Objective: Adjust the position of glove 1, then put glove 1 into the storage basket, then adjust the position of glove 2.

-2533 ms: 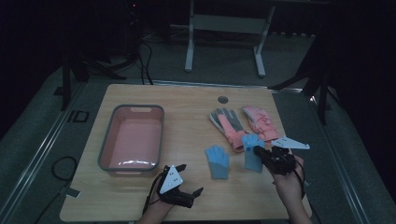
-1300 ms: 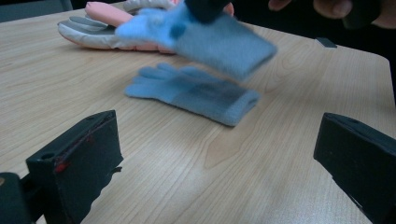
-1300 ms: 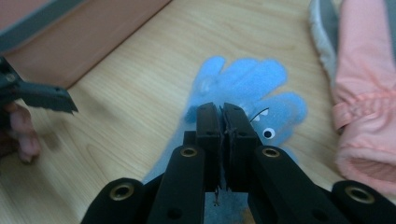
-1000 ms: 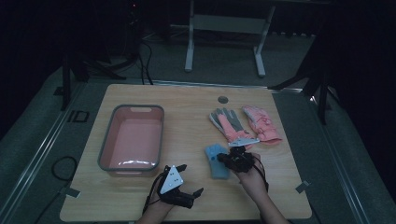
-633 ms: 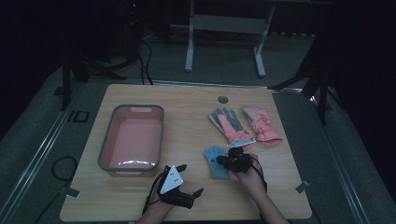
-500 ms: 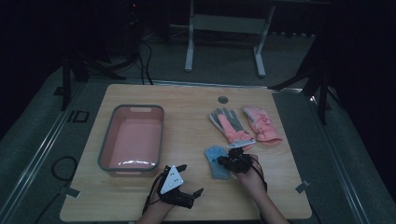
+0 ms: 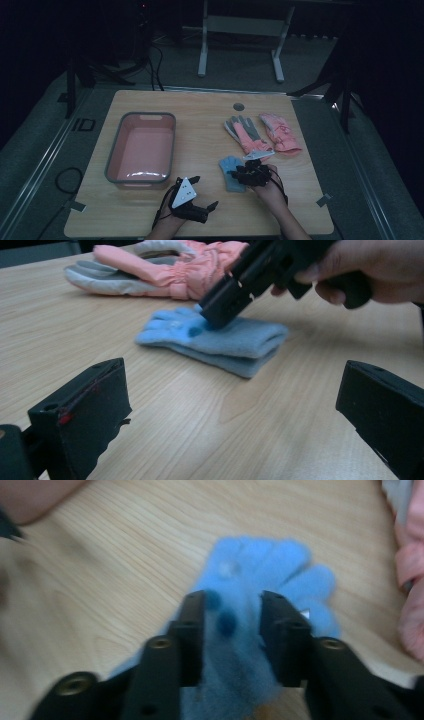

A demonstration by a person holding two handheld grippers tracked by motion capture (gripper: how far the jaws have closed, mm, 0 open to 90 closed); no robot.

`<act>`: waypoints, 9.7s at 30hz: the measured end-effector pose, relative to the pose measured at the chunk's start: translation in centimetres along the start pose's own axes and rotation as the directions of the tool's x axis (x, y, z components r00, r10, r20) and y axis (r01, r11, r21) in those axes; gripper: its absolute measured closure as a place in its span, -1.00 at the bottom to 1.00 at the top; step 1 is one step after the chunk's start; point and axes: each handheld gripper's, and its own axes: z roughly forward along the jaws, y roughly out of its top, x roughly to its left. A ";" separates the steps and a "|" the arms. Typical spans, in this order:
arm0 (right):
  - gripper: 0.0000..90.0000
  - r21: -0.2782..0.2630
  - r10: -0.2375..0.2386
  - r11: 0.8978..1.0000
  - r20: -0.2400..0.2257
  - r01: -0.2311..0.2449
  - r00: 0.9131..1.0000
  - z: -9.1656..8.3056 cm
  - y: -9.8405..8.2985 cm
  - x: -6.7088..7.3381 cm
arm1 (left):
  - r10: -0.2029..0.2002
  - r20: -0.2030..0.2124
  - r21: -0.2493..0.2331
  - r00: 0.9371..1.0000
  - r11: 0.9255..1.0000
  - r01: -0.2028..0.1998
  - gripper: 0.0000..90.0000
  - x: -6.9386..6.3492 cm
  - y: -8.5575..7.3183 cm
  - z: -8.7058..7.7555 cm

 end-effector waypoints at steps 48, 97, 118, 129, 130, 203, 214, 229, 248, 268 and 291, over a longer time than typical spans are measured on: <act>-0.13 0.036 0.001 0.999 -0.003 -0.001 1.000 3.0 0.6 -2.7 | 0.408 0.216 0.299 0.887 0.837 -0.458 0.09 -1.0 3.9 9.6; 0.76 -0.107 -0.005 0.994 -0.159 -0.012 0.987 0.2 11.6 2.6 | 0.359 0.134 0.396 0.924 0.835 -0.382 0.72 4.7 13.7 0.8; 0.76 -0.107 -0.089 0.992 -0.264 0.062 0.960 5.4 18.4 9.5 | 0.354 0.008 0.460 0.935 0.829 -0.318 0.72 9.8 12.3 -8.1; 0.76 -0.068 -0.102 0.994 -0.317 0.085 0.943 10.3 20.5 13.5 | 0.314 -0.026 0.497 0.949 0.828 -0.260 0.72 12.7 9.2 -11.2; 0.76 -0.065 -0.103 0.994 -0.318 0.087 0.943 10.7 20.5 13.7 | 0.310 -0.029 0.506 0.950 0.825 -0.254 0.72 13.1 8.6 -11.4; -0.58 -0.078 -0.097 0.994 -0.242 0.081 0.965 2.3 13.2 4.6 | 0.032 0.075 0.360 0.997 0.931 -0.057 -0.69 8.2 10.7 -4.7; -0.69 -0.109 -0.068 0.993 -0.202 0.046 0.977 0.3 10.4 1.8 | 0.069 0.145 0.356 0.987 0.927 -0.118 -0.69 5.2 10.7 -2.4; -0.19 -0.090 -0.086 0.993 -0.067 0.080 0.994 -1.4 7.1 -2.4 | 0.068 0.224 0.340 0.972 0.930 -0.143 -0.69 2.9 8.2 0.8; 0.27 -0.113 -0.037 0.993 0.059 0.043 0.998 -2.4 5.3 -9.6 | 0.077 0.214 0.394 0.974 0.905 -0.158 -0.96 1.4 2.6 2.3; 0.45 0.008 -0.005 1.000 0.164 0.004 0.986 3.9 6.5 -13.9 | 0.076 0.206 0.368 0.976 0.918 -0.149 -0.96 1.3 1.3 1.8; 0.96 -0.237 0.325 0.933 0.226 -0.271 0.919 -1.4 7.0 -6.1 | 0.072 0.188 0.349 0.980 0.927 -0.135 -0.95 1.5 1.2 1.7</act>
